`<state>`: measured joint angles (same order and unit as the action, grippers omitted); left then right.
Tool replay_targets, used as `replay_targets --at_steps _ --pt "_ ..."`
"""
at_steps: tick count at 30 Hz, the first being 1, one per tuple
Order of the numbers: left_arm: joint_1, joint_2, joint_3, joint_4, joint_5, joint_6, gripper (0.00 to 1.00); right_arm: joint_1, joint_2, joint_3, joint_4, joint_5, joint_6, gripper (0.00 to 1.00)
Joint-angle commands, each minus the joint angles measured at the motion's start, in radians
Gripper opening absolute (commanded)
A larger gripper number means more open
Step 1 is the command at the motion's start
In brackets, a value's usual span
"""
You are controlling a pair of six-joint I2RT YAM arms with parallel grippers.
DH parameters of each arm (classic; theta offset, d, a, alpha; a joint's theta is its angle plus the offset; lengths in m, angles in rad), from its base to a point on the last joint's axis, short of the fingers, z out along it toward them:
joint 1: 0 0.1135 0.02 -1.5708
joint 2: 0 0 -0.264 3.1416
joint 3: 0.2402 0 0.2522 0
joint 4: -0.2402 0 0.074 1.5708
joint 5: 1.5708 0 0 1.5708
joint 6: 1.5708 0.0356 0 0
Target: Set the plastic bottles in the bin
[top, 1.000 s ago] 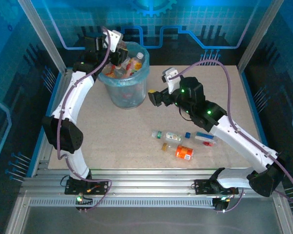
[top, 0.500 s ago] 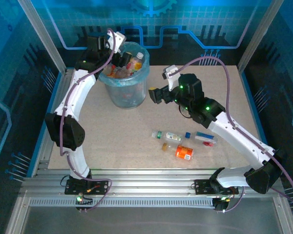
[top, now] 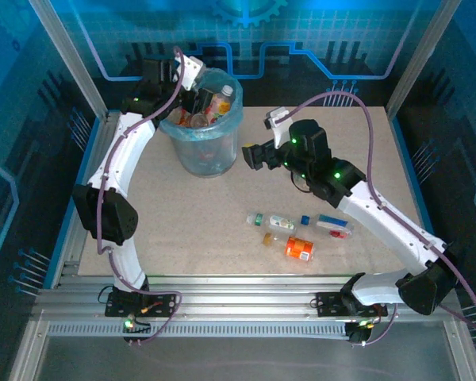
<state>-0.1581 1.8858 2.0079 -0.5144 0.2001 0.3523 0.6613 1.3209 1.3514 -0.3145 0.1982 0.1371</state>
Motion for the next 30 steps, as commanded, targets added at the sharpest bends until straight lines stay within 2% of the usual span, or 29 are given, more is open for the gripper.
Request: replay_targets --at_steps 1,9,12,17,21,24,30 --pt "0.002 -0.038 0.006 -0.052 0.033 -0.025 0.68 -0.024 0.038 0.069 -0.057 -0.016 0.035 0.98" --pt "0.0 -0.078 0.035 -0.065 0.052 -0.058 0.68 -0.086 0.145 0.223 -0.318 -0.052 0.068 0.98" --pt "-0.014 -0.132 0.033 -0.073 0.066 -0.073 0.68 -0.127 0.142 0.223 -0.443 -0.075 0.09 0.97" --pt "-0.091 -0.287 -0.106 -0.063 0.126 -0.034 0.7 -0.206 0.067 0.064 -0.592 -0.153 0.149 0.93" --pt "-0.219 -0.444 -0.331 -0.02 0.187 0.117 0.77 -0.223 -0.003 -0.107 -0.655 -0.201 0.178 0.92" --pt "-0.32 -0.547 -0.498 0.016 0.237 0.198 0.83 -0.218 -0.047 -0.242 -0.656 -0.237 0.201 0.93" --pt "-0.438 -0.678 -0.71 0.073 0.394 0.187 0.88 -0.144 -0.124 -0.446 -0.583 -0.242 0.266 0.94"
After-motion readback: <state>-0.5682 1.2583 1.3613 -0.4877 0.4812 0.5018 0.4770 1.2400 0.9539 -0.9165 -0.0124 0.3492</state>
